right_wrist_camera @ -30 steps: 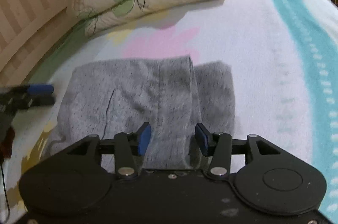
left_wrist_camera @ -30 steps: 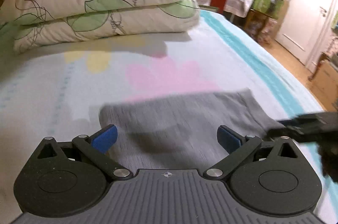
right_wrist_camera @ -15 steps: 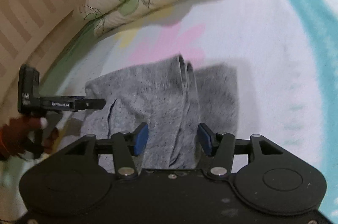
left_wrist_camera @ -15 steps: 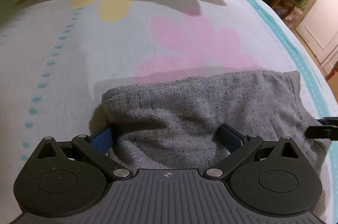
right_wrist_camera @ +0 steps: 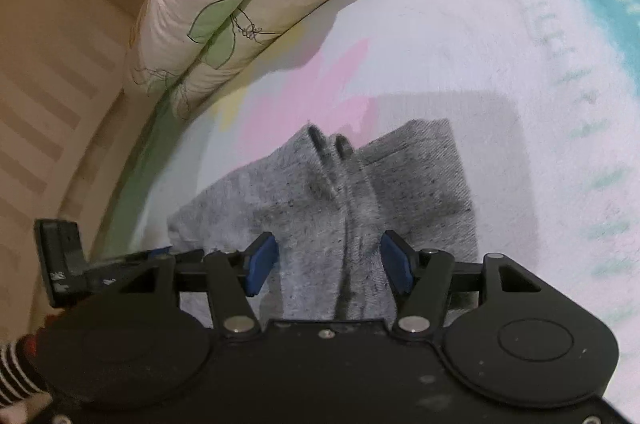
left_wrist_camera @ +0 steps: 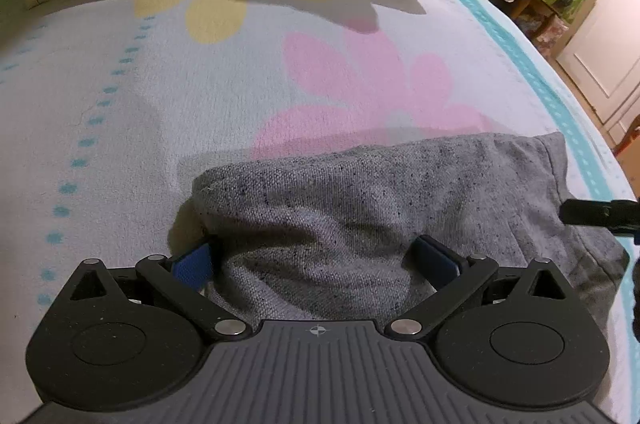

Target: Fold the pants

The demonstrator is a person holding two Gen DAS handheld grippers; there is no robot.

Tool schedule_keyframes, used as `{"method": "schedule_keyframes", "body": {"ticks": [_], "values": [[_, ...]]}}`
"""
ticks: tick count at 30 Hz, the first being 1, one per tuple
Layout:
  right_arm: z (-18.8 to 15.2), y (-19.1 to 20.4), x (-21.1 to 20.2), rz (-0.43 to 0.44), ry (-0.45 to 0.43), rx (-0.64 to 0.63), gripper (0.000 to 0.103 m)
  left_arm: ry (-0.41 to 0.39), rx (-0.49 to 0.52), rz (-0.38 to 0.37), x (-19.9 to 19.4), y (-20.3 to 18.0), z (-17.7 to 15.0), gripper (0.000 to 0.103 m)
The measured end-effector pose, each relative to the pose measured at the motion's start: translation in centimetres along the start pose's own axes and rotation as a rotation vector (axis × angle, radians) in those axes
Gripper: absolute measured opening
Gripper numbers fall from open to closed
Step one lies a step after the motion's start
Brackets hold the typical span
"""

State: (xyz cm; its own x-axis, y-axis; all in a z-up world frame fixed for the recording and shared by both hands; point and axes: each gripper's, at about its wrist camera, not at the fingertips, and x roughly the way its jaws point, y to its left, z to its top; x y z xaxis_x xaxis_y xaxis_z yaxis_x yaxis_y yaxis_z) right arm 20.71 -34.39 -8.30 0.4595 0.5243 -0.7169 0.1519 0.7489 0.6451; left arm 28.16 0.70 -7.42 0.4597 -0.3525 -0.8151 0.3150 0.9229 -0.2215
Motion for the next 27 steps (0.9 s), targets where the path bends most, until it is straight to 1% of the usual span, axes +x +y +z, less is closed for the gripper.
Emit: {"method": "schedule_keyframes", "body": {"ticks": [1,3,4,5,6,7,9,10,13,15,17,19,20,22,24,25,26,27], "values": [[0.0,0.0,0.1,0.027,0.013,0.017,0.06,-0.003,0.001,0.0,0.0,0.0,0.0,0.103],[-0.3,0.6,0.3,0.06,0.029,0.042,0.057,-0.002,0.005,-0.002,0.0,0.0,-0.1,0.103],[-0.4,1.5,0.0,0.056,0.017,0.018,0.051,0.003,0.004,-0.004,-0.1,0.1,0.0,0.103],[-0.6,2.6,-0.4,0.042,0.001,-0.016,0.031,0.008,0.002,-0.01,-0.1,0.2,0.2,0.103],[-0.6,3.7,-0.8,0.018,-0.015,-0.051,0.016,0.01,-0.003,-0.019,-0.2,0.3,0.3,0.103],[-0.6,4.8,-1.4,-0.004,-0.03,-0.079,0.016,0.01,-0.01,-0.029,-0.4,0.6,0.4,0.103],[-0.4,7.0,-2.6,-0.003,-0.056,-0.118,0.016,0.007,-0.021,-0.041,-1.2,1.0,0.8,0.103],[-0.5,8.2,-3.2,-0.01,-0.069,-0.149,0.016,-0.014,-0.019,-0.027,-2.1,1.0,1.0,0.102],[-0.5,11.2,-5.4,-0.043,-0.099,-0.238,0.015,-0.137,0.035,0.007,-5.8,0.5,1.7,0.102],[-0.4,12.0,-7.1,-0.059,-0.12,-0.271,0.015,-0.167,0.066,0.002,-7.5,-0.1,1.7,0.102],[-0.1,12.3,-8.3,-0.118,-0.15,-0.318,0.015,-0.165,0.068,-0.003,-8.2,-0.6,1.0,0.102],[0.5,11.3,-8.1,-0.173,-0.143,-0.306,0.016,-0.123,0.069,-0.017,-7.6,-1.0,-0.3,0.102],[0.7,10.4,-7.4,-0.194,-0.128,-0.294,0.018,-0.084,0.085,-0.019,-6.9,-1.4,-1.1,0.102],[0.8,8.2,-5.3,-0.27,-0.084,-0.275,0.024,0.009,0.142,-0.005,-4.8,-2.2,-3.1,0.102],[0.7,6.3,-3.0,-0.391,-0.027,-0.271,0.025,0.123,0.192,-0.001,-2.9,-2.9,-5.2,0.103],[0.5,5.6,-2.2,-0.457,-0.013,-0.282,0.025,0.172,0.196,-0.003,-2.2,-2.8,-6.1,0.103],[0.5,5.2,-2.1,-0.492,-0.02,-0.285,0.026,0.138,0.211,0.001,-2.6,-2.9,-6.6,0.103],[0.5,5.0,-2.5,-0.514,-0.04,-0.274,0.026,0.149,0.216,-0.005,-2.9,-2.9,-6.6,0.102]]}}
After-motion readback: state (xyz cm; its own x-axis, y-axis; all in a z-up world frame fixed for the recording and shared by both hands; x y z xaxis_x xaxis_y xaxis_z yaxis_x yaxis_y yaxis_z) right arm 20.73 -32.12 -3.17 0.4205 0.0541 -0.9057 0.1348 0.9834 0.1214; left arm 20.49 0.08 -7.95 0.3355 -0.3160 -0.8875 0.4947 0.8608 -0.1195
